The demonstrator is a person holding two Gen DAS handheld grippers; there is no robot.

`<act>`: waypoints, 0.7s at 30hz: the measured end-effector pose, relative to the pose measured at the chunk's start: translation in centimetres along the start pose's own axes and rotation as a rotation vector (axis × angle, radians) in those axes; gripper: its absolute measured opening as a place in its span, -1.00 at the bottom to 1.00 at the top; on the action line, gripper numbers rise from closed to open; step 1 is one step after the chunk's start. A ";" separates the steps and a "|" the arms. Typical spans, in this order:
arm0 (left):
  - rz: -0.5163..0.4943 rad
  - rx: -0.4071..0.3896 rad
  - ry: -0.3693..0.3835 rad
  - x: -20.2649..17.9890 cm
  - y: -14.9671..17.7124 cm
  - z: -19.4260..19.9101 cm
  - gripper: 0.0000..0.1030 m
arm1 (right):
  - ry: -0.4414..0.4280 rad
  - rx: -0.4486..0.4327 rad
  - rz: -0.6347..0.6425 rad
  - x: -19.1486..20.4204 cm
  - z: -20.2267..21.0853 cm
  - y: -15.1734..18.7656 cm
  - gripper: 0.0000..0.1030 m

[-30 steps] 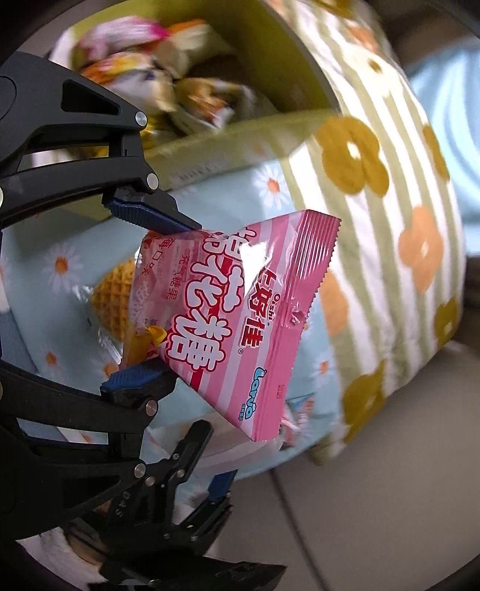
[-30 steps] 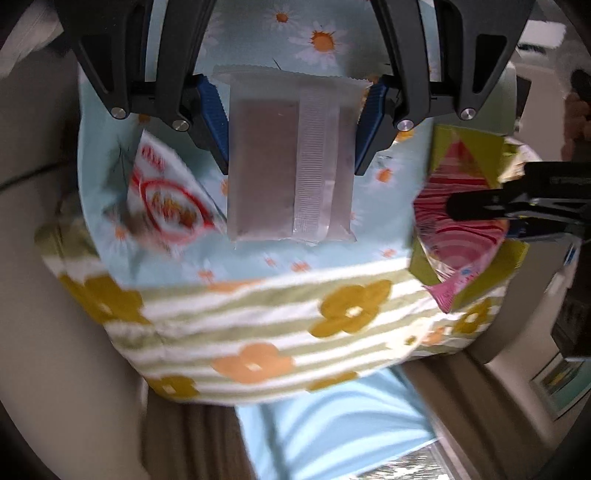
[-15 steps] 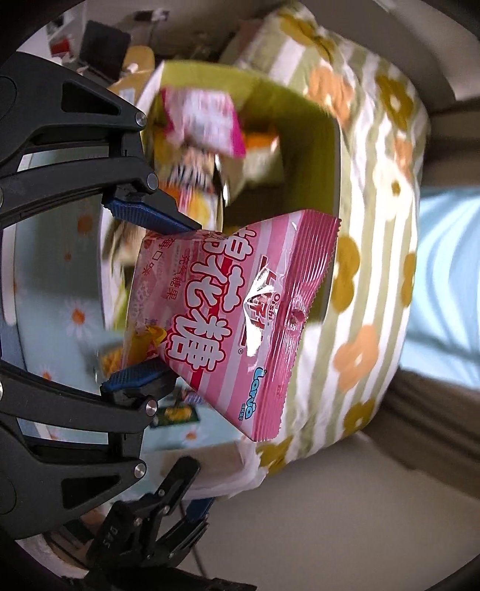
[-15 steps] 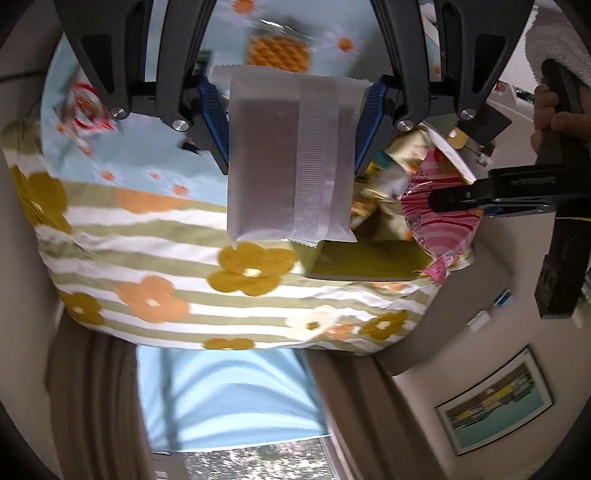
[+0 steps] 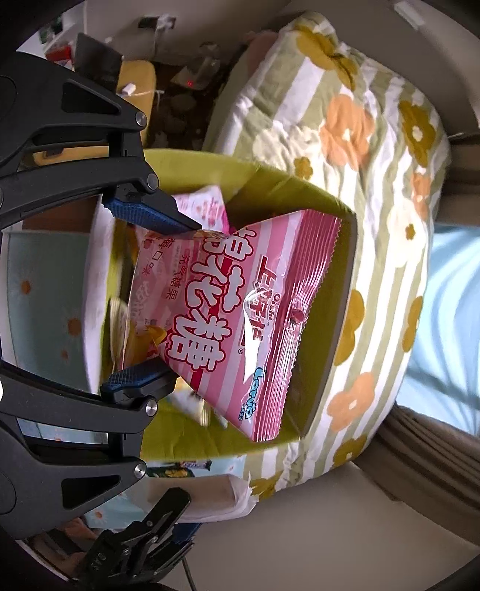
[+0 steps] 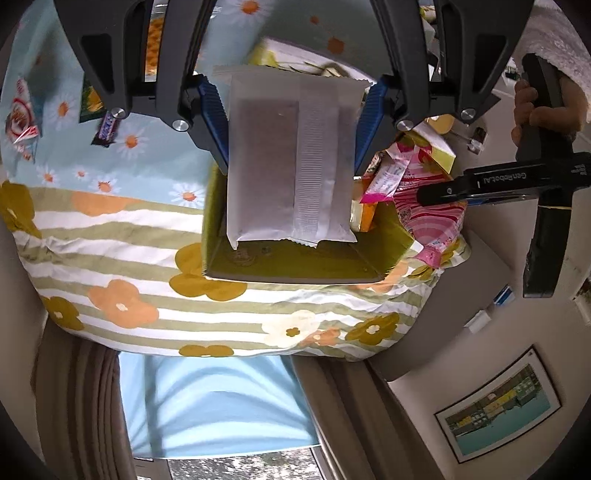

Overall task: Organize snacks
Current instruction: 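Carry the marshmallow bag over the box and open the left tool while the right tool carries the pouch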

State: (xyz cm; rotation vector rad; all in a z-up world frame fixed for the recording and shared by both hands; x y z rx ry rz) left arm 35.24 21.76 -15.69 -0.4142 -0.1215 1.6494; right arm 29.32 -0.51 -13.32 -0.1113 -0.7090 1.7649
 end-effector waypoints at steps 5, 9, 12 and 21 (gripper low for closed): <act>-0.057 0.036 0.005 0.8 -0.5 -2.2 0.16 | 0.042 0.008 -0.055 0.6 -1.2 0.4 0.13; -0.113 0.040 0.019 -0.2 -1.3 -3.3 0.17 | 0.076 0.023 -0.095 0.8 -1.9 0.8 0.13; -0.115 0.034 0.032 -0.7 -2.2 -4.0 0.24 | 0.091 0.032 -0.110 0.8 -2.1 0.4 0.13; -0.078 -0.006 0.008 0.3 -2.8 -3.5 0.99 | 0.100 0.047 -0.109 0.3 -3.1 -0.1 0.13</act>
Point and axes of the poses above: each gripper's, at about its wrist camera, not at the fingertips, and z roughly against the way its jaws point, x to its left, y to its underside, the point moved 3 cm from there along -z, roughly the way its jaws point, and after that the axes turned 5 degrees about x, right-handed, at the moved point
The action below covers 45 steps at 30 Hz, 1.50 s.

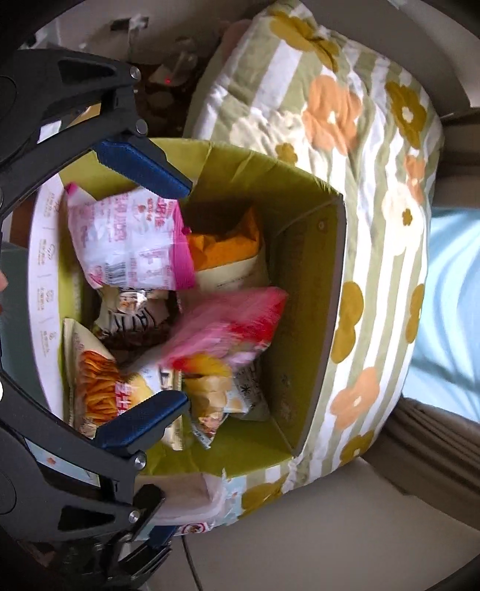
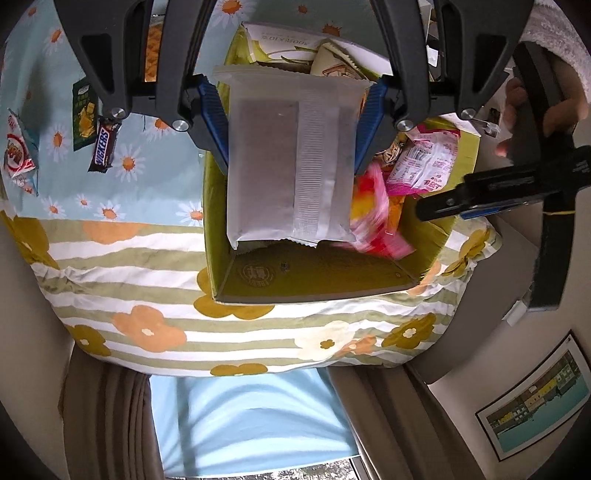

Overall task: Organize snacks
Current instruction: 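Carry the marshmallow bag over the box and open the left tool while the right tool carries the pouch, then open the right tool to drop the white pouch into the box, then move both tools back from the box toward the waffle and green packet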

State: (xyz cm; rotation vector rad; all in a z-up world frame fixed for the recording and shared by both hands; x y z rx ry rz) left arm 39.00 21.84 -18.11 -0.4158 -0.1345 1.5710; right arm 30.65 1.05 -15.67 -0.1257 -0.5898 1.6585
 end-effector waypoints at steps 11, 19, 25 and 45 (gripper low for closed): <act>-0.014 -0.024 0.022 0.1 2.3 0.5 0.99 | -0.010 0.001 -0.012 -0.3 -0.2 0.6 0.13; -0.021 -0.027 0.015 -0.2 3.7 0.9 0.99 | 0.016 -0.046 0.043 0.1 0.1 1.0 0.93; -0.019 -0.015 0.011 0.0 4.9 0.6 0.99 | 0.029 -0.077 0.078 0.4 0.4 1.7 0.93; -0.096 -0.047 0.058 -4.6 7.0 1.7 0.99 | 0.060 -0.103 -0.039 -3.7 5.0 3.9 0.93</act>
Point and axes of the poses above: each gripper's, at about its wrist camera, not at the fingertips, and z roughly against the way its jaws point, x to its left, y to its underside, the point moved 3 cm from there along -z, roughly the way its jaws point, and after that the axes turned 5 degrees about x, right-handed, at the moved point
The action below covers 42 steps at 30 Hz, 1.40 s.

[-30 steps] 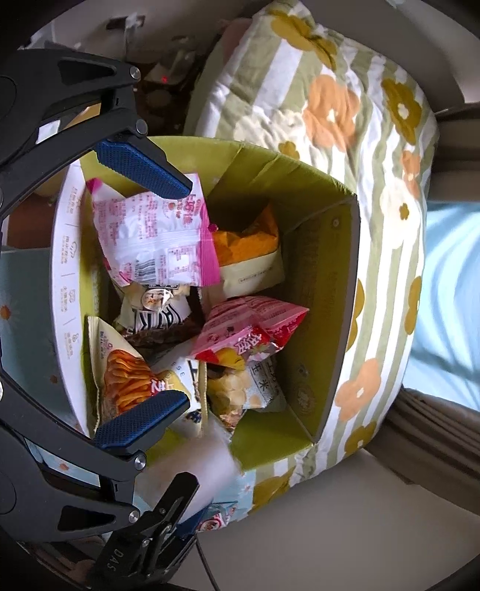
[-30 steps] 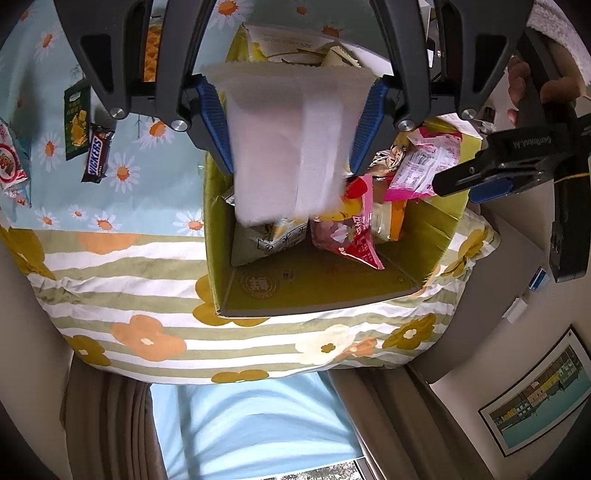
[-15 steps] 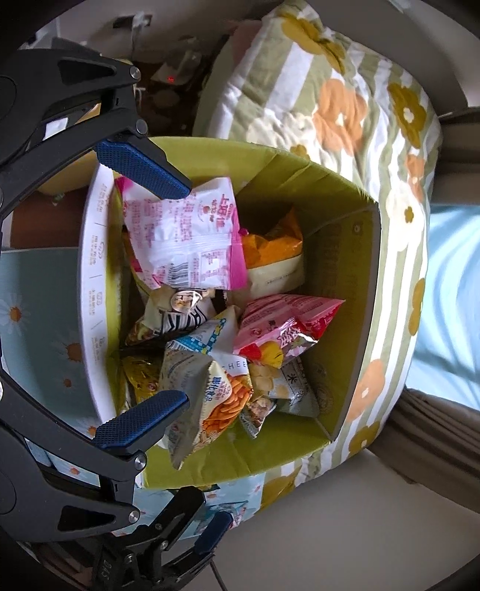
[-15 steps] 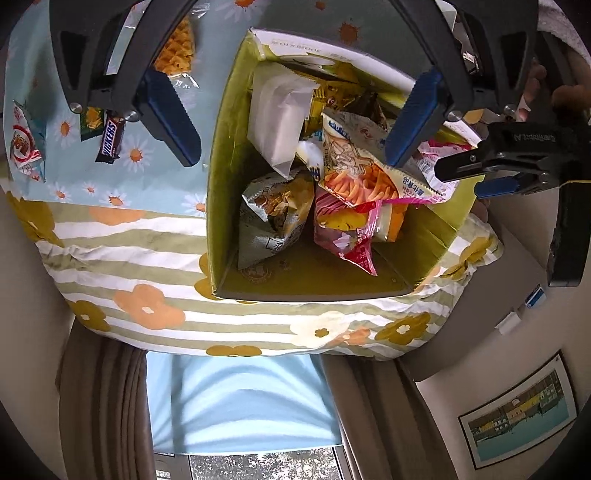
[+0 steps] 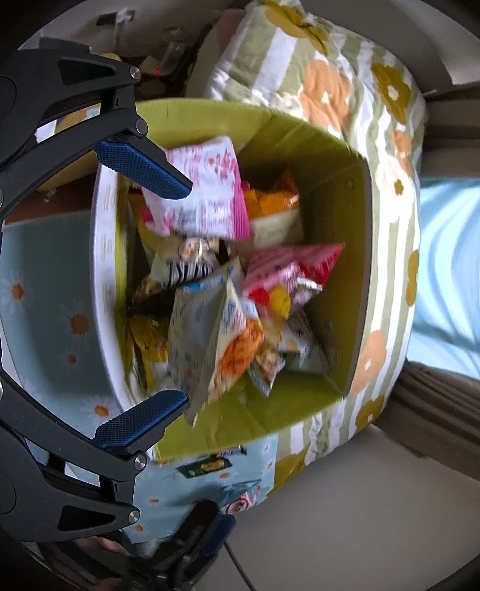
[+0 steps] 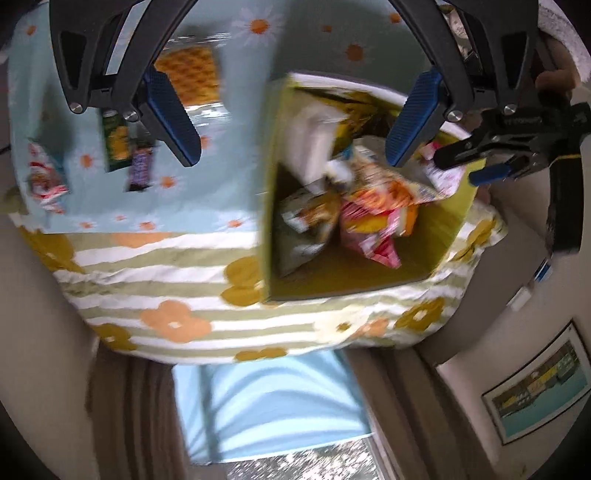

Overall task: Organize snacks
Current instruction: 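Move both tools back from the box toward the waffle and green packet, then grasp the waffle packet with the left tool while the right tool grasps the green cracker packet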

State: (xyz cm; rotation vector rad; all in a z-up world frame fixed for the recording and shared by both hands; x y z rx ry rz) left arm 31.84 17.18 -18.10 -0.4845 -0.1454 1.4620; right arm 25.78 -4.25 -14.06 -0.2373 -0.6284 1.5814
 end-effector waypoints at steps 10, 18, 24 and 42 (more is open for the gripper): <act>-0.016 -0.048 -0.019 -7.4 1.5 0.9 0.99 | 0.124 -0.047 -0.012 -8.6 4.7 0.5 0.93; 0.073 -0.070 -0.059 -14.5 4.0 0.5 0.99 | 0.057 0.012 0.057 -14.1 5.3 2.0 0.93; 0.115 -0.058 -0.097 -19.1 5.5 -1.1 0.99 | -0.008 0.059 0.136 -16.5 4.4 3.1 0.93; 0.166 0.148 -0.109 -25.7 11.4 -14.0 0.99 | 0.062 0.183 0.223 -19.4 -4.9 6.1 0.78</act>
Point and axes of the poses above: each gripper's, at about its wrist camera, not at the fingertips, and z roughly against the way its jaws point, x to its left, y to its underside, the point moved 3 cm from there along -z, roughly the way its jaws point, and after that the axes turned 5 degrees about x, right-handed, at the moved point
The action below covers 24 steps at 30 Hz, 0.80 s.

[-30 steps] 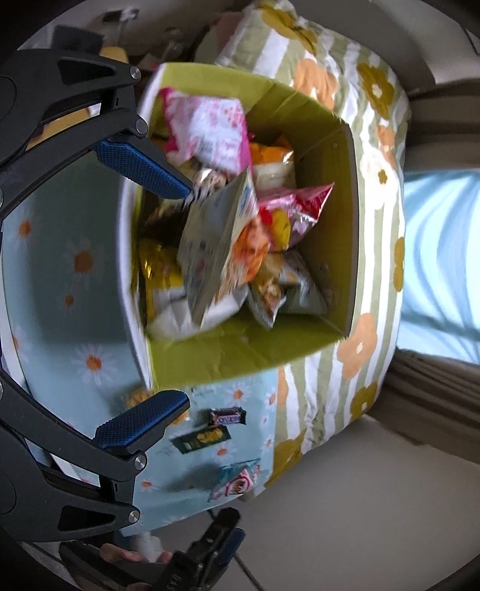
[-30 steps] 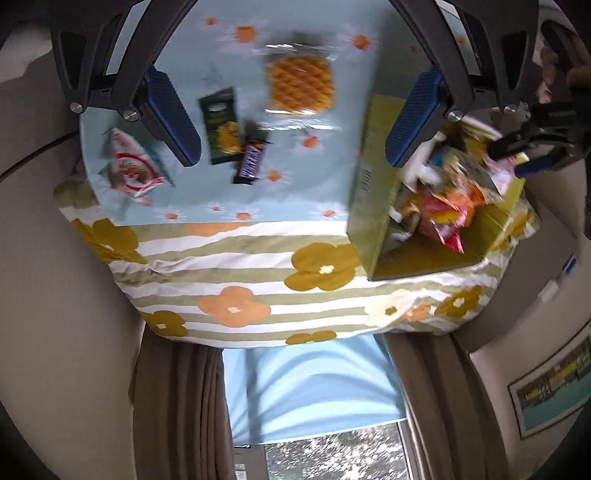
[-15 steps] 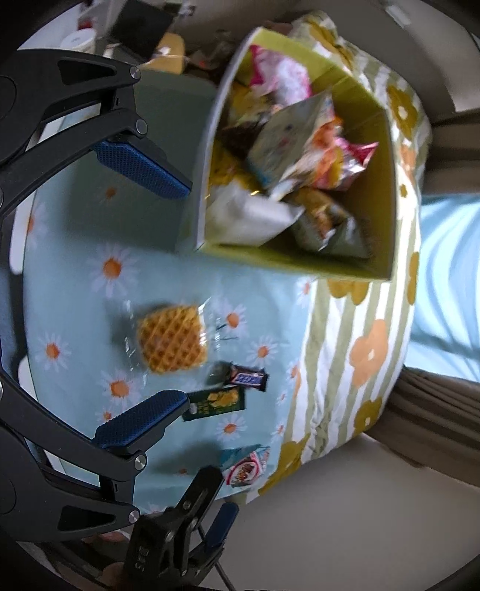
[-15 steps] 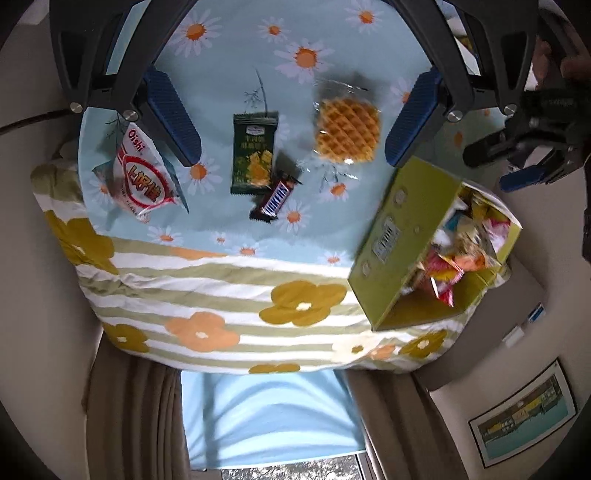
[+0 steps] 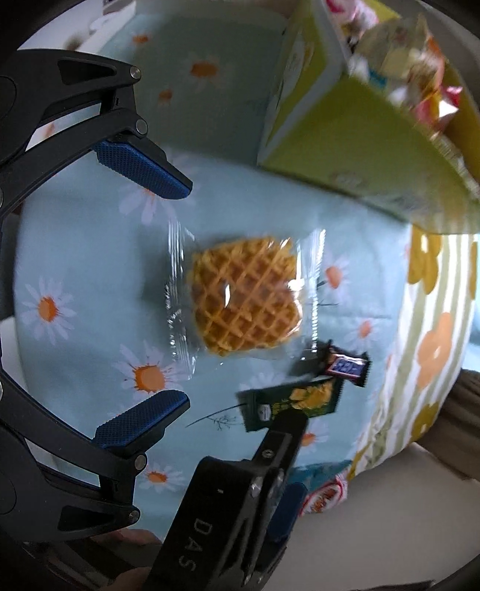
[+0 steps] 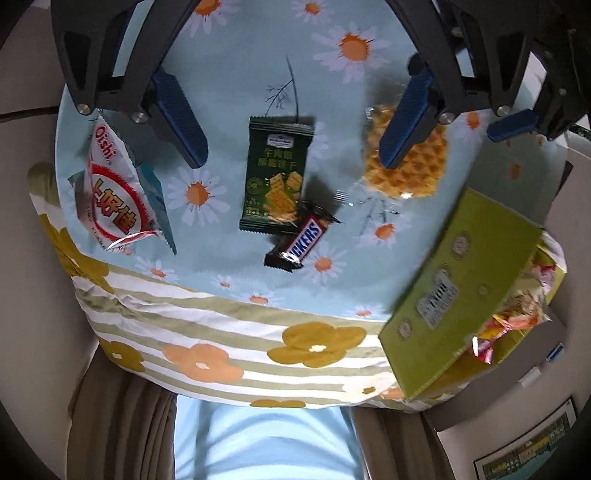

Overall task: Organize snacks
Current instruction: 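Grasp the waffle packet with the left tool while the right tool grasps the green cracker packet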

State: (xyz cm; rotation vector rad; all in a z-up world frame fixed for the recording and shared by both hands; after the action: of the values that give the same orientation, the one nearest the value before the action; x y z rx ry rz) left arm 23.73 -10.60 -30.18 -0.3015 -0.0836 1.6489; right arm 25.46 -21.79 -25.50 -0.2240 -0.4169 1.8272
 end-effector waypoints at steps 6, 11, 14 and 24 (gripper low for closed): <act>0.006 -0.030 0.004 -0.9 -1.3 -2.7 0.99 | -0.001 0.009 -0.015 -1.2 -2.2 -0.3 0.77; 0.025 -0.040 -0.028 -0.7 -2.2 -4.3 0.99 | 0.006 0.026 -0.031 -1.6 -3.8 -0.4 0.77; 0.013 -0.057 -0.061 -0.7 -2.7 -4.9 0.95 | 0.008 0.028 -0.044 -1.7 -4.5 -0.5 0.77; -0.030 -0.036 -0.116 -0.8 -4.4 -5.2 0.61 | 0.035 0.024 -0.047 -2.2 -5.5 -0.8 0.51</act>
State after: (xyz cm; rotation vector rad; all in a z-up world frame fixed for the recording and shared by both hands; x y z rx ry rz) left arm 29.28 -11.62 -34.03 -0.2301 -0.2046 1.6356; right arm 28.80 -22.78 -30.40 -0.2279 -0.3730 1.7783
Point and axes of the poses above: each gripper's, at about its wrist camera, not at the fingertips, and z roughly against the way its jaws point, x to its left, y to its underside, the point moved 3 cm from there along -z, roughly the way its jaws point, and after that the axes turned 5 degrees about x, right-handed, at the moved point
